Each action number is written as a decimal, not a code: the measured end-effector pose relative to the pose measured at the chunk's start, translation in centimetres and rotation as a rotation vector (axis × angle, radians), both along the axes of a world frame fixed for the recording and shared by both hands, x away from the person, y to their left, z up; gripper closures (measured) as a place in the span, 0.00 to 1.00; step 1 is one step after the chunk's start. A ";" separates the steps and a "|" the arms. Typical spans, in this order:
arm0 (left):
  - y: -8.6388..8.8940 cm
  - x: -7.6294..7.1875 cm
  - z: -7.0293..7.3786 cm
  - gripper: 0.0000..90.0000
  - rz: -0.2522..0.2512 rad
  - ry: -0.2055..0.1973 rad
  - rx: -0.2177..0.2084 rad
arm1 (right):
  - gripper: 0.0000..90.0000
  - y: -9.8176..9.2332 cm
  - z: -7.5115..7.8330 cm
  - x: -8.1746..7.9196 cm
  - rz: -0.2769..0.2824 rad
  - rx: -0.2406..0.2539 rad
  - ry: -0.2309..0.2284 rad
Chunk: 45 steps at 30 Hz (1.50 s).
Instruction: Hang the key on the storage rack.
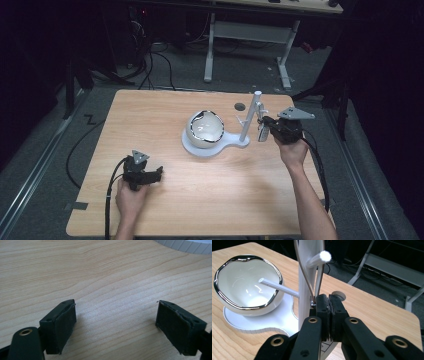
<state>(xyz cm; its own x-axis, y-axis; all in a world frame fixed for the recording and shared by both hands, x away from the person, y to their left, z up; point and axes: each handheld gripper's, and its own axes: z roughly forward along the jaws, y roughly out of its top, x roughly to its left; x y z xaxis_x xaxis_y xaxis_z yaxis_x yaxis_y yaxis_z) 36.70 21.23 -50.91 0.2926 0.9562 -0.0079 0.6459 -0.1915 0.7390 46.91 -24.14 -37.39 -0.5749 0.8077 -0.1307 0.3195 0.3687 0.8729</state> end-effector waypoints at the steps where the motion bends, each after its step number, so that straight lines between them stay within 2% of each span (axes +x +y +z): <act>1: 0.0 0.0 0.0 0.19 0.000 0.000 0.000 | 0.98 0.0 -0.1 0.0 0.002 0.002 0.002; 11: 0.0 0.0 0.0 0.19 0.000 0.000 0.000 | 0.98 0.6 -0.8 0.0 0.010 0.005 0.024; 17: 0.0 0.0 0.0 0.19 0.000 0.000 0.000 | 0.98 -0.1 -2.0 0.0 -0.005 0.044 0.053; 21: 0.0 0.0 0.0 0.19 0.000 0.000 0.000 | 0.98 -0.3 -2.5 -0.1 -0.010 0.052 0.065; 34: 0.0 0.0 0.0 0.19 0.000 0.000 0.001 | 0.98 0.1 -4.2 0.1 -0.012 0.044 0.078; 45: 0.0 0.0 0.0 0.19 0.000 0.000 0.001 | 0.96 0.1 -4.7 0.0 -0.017 0.067 0.083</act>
<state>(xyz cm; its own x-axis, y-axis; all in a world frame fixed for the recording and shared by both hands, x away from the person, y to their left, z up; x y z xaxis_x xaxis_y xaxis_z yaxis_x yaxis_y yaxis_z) 36.70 21.22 -50.91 0.2924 0.9563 -0.0074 0.6459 -0.1918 0.7389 46.87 -24.07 -42.10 -0.5674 0.8229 -0.0285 0.3976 0.3041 0.8657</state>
